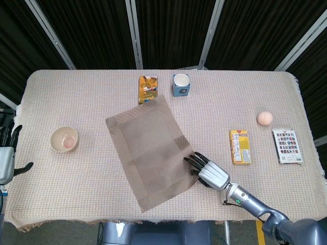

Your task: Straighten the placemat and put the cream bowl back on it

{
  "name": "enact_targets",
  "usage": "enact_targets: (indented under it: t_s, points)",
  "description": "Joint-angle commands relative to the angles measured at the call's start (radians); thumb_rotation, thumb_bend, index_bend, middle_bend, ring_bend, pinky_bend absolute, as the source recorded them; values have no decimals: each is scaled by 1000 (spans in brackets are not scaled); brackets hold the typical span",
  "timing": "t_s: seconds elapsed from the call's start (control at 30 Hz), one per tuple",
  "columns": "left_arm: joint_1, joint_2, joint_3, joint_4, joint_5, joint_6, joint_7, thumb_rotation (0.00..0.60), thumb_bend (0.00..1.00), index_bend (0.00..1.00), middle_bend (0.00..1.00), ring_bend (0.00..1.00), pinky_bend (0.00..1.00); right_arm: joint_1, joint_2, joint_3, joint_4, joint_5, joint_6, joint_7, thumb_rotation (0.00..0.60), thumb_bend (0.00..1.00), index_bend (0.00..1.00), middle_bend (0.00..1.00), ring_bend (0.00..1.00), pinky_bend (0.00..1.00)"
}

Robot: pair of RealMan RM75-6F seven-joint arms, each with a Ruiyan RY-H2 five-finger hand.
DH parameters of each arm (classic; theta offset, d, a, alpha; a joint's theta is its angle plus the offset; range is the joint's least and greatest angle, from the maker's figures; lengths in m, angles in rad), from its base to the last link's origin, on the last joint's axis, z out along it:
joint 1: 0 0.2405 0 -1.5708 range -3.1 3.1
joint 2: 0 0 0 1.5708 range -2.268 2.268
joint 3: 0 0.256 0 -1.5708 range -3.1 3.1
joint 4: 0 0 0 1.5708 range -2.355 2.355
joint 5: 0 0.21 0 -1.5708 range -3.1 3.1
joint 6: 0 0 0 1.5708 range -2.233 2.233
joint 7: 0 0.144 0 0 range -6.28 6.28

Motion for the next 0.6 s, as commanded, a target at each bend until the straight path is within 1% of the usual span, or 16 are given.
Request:
enact_targets:
  t_s: [0.03, 0.1, 0.2, 0.4, 0.6]
  points:
    - [0, 0, 0, 1, 0, 0, -1, 600, 0, 0, 0, 0, 0, -4, -6, 1, 8, 6, 11, 8, 600, 574, 624, 25, 0, 0]
    - [0, 0, 0, 1, 0, -1, -1, 600, 0, 0, 0, 0, 0, -5, -8, -1, 13, 6, 19, 12, 600, 579, 690, 43, 0, 0]
    - [-1, 0, 1, 1, 1, -3, -1, 600, 0, 0, 0, 0, 0, -8, -10, -2, 17, 4, 35, 16, 600, 584, 752, 69, 0, 0]
    - [-1, -3, 3, 2, 3, -6, 2, 600, 0, 0, 0, 0, 0, -20, 2, -17, 9, -13, 97, 34, 600, 580, 761, 85, 0, 0]
    - [-3, -7, 8, 0, 7, -10, 11, 600, 0, 0, 0, 0, 0, -35, 60, -51, -17, -55, 183, 30, 600, 579, 762, 99, 0, 0]
